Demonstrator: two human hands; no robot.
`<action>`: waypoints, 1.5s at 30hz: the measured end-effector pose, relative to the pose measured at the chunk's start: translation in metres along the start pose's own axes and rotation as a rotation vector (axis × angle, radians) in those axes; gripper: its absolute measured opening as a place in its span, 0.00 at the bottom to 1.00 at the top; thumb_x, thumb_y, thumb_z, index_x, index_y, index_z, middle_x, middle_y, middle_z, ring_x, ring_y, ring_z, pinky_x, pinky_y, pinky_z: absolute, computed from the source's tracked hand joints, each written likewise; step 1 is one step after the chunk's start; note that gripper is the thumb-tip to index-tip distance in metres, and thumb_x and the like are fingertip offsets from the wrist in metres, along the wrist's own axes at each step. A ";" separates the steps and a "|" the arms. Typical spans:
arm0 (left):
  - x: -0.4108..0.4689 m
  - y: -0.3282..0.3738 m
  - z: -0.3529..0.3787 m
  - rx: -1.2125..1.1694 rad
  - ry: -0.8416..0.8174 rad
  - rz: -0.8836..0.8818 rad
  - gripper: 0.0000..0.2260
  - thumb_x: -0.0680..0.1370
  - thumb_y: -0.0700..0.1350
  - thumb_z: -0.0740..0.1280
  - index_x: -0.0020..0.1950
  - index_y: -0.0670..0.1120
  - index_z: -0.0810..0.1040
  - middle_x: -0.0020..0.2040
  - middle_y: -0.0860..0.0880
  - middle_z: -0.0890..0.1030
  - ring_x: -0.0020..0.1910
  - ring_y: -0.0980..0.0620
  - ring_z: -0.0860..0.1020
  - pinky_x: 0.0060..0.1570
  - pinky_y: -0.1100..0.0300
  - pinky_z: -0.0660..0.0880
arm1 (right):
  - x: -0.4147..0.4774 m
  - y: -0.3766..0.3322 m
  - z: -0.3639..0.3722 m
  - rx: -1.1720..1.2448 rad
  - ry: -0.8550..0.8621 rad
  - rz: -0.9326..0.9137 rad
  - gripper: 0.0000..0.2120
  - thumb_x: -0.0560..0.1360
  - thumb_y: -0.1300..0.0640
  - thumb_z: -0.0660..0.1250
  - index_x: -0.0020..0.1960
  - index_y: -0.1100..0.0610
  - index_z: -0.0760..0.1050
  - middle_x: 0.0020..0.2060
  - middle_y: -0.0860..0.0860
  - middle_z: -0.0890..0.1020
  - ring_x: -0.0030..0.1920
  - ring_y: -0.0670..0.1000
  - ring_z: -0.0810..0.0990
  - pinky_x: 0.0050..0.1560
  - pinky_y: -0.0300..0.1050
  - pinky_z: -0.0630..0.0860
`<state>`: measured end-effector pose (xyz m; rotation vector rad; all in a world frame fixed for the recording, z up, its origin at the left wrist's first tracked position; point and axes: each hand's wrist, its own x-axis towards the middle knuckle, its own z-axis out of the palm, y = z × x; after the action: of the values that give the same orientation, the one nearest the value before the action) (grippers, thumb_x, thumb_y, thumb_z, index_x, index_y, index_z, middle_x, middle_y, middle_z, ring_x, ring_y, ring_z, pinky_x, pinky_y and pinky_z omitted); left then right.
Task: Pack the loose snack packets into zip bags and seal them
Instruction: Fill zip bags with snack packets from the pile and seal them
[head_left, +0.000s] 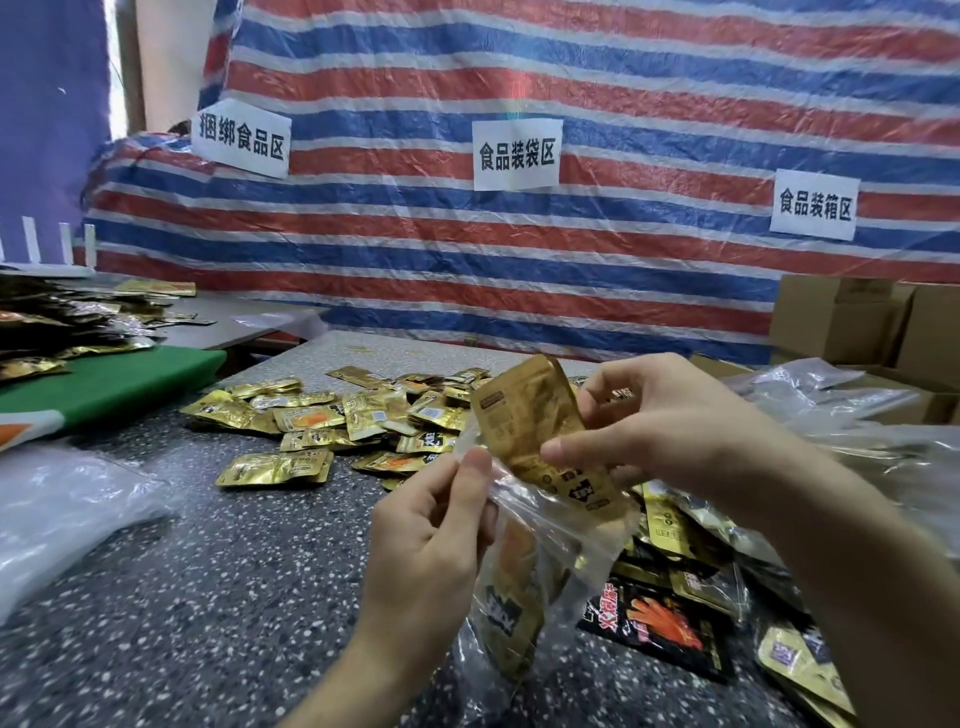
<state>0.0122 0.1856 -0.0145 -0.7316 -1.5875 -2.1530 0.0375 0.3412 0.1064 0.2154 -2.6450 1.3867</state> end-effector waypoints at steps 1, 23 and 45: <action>0.000 0.001 0.000 -0.001 -0.003 0.004 0.18 0.77 0.58 0.64 0.33 0.47 0.76 0.26 0.53 0.69 0.24 0.57 0.65 0.23 0.66 0.62 | 0.000 0.000 0.000 -0.034 -0.004 -0.024 0.16 0.62 0.63 0.82 0.40 0.60 0.75 0.33 0.55 0.85 0.34 0.52 0.83 0.35 0.48 0.81; 0.018 0.002 -0.021 -0.012 -0.037 -0.023 0.11 0.79 0.53 0.64 0.62 0.61 0.76 0.52 0.55 0.84 0.51 0.56 0.83 0.44 0.67 0.79 | -0.026 0.031 -0.011 0.138 -0.159 -0.281 0.12 0.71 0.49 0.73 0.54 0.49 0.85 0.54 0.47 0.86 0.56 0.48 0.84 0.54 0.40 0.81; 0.024 0.025 -0.024 0.029 0.040 0.170 0.16 0.72 0.64 0.70 0.46 0.52 0.82 0.38 0.45 0.81 0.32 0.52 0.78 0.37 0.64 0.79 | -0.026 0.058 0.003 0.799 0.338 -0.149 0.09 0.67 0.60 0.73 0.45 0.63 0.84 0.42 0.62 0.86 0.40 0.52 0.86 0.39 0.38 0.81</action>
<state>0.0023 0.1559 0.0135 -0.7791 -1.4772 -2.0071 0.0511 0.3727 0.0530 0.2254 -1.6659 2.1196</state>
